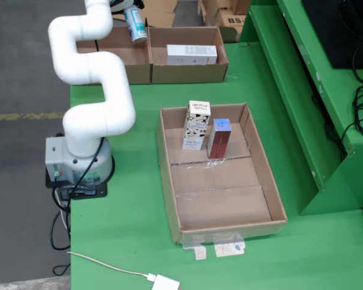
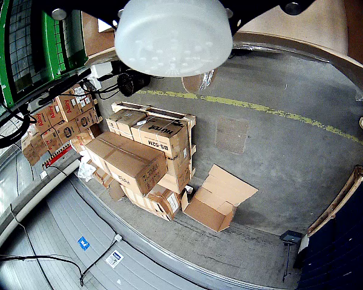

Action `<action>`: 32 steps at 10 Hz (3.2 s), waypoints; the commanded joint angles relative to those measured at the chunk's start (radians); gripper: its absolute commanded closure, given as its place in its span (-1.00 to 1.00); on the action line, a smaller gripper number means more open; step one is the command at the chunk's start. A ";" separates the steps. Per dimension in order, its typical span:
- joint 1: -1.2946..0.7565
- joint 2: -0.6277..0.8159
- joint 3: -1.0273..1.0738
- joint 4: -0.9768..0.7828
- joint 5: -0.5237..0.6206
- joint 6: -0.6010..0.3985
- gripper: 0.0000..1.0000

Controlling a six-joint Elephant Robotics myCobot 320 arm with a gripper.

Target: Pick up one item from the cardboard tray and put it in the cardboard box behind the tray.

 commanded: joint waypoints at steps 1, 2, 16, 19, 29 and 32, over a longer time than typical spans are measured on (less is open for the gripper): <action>-0.007 0.036 0.029 0.013 -0.013 0.007 1.00; -0.007 0.036 0.029 0.013 -0.013 0.007 1.00; -0.007 0.036 0.029 0.013 -0.013 0.007 1.00; -0.007 0.036 0.029 0.013 -0.013 0.007 1.00; 0.084 0.023 0.029 0.013 -0.013 0.223 1.00; 0.166 0.043 0.029 0.007 0.005 0.325 1.00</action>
